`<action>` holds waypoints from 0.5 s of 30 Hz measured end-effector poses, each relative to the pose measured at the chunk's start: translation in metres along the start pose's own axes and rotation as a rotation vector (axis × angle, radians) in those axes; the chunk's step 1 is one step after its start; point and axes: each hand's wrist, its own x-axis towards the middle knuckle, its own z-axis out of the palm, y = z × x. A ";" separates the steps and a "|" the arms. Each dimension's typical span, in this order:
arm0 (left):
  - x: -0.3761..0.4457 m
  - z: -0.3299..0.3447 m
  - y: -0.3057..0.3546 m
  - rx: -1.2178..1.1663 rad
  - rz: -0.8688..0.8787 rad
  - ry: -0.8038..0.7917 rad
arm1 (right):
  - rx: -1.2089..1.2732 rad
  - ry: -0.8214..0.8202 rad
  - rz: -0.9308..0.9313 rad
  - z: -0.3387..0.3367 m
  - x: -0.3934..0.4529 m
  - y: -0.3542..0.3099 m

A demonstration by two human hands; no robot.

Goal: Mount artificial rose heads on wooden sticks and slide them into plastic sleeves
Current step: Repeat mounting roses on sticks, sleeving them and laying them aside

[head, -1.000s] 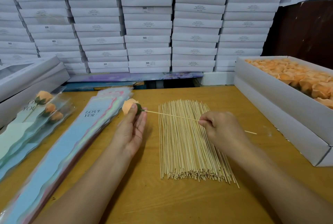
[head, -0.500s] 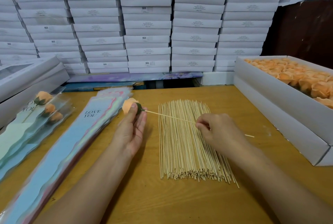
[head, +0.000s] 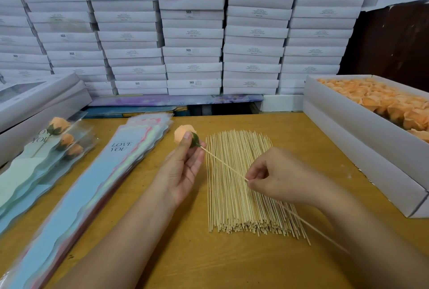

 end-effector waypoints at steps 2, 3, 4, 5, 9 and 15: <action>-0.001 0.000 -0.001 0.033 -0.029 0.012 | 0.180 -0.130 0.031 -0.003 -0.002 -0.001; -0.002 0.000 -0.002 0.052 -0.040 0.019 | 0.281 -0.190 0.063 -0.003 -0.003 -0.001; -0.002 0.000 -0.002 0.068 -0.048 0.025 | 0.368 -0.243 0.090 -0.002 -0.004 -0.001; -0.002 0.000 -0.003 0.080 -0.054 0.029 | 0.439 -0.288 0.109 0.000 -0.004 -0.001; -0.002 0.001 -0.004 0.092 -0.058 0.021 | 0.651 -0.408 0.146 0.010 -0.003 0.000; -0.003 0.001 -0.004 0.123 -0.038 0.053 | 1.004 -0.323 0.208 0.019 0.004 0.004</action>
